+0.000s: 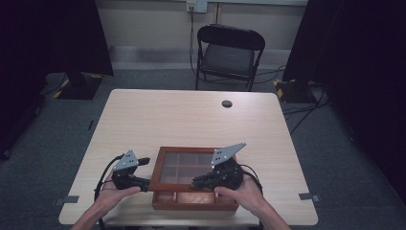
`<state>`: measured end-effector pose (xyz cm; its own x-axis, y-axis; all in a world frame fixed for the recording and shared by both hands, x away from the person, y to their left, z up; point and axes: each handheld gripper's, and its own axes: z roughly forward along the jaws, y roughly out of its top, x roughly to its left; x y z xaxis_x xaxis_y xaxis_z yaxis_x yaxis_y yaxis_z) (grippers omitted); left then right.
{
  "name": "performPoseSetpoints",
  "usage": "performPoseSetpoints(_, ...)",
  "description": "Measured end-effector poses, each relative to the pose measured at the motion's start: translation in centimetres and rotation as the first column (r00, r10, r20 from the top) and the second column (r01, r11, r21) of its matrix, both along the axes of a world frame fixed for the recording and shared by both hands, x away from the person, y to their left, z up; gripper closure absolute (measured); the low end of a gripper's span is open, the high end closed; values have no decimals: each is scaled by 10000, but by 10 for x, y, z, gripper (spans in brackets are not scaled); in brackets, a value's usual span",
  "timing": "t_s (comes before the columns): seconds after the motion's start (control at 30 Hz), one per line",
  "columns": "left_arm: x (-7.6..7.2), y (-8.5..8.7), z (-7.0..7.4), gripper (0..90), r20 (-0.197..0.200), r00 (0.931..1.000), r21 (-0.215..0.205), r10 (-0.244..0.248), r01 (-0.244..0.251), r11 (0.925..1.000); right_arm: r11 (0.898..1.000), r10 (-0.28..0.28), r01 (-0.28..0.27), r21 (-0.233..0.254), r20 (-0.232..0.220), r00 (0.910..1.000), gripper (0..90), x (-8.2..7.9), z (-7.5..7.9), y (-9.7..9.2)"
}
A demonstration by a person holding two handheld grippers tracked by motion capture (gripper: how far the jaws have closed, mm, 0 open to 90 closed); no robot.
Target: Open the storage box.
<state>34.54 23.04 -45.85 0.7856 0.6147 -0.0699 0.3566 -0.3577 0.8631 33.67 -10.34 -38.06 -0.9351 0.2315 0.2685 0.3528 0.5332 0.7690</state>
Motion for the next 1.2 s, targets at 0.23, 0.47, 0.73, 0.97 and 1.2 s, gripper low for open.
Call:
performPoseSetpoints(0.23,-1,-7,3,199,294,9992,-31,-256,257,9997,9999,31,-30,103,-61,10000,824,3,3,-1)
performPoseSetpoints(0.47,-1,-10,3,254,498,9986,175,-199,190,9997,9995,-73,74,295,-43,10000,711,5,2,-4)
performPoseSetpoints(0.73,0,-8,6,247,686,9976,-53,-32,36,10000,9927,-1097,1087,515,182,9938,495,8,10,-20)
performPoseSetpoints(0.97,-1,-9,10,249,776,9970,-257,73,-53,9997,9784,-1837,1814,993,138,9829,357,5,3,-46)
performPoseSetpoints(1.2,1,-12,19,254,983,9951,-493,98,-49,9988,9639,-2317,2272,1388,167,9726,241,4,0,-59)
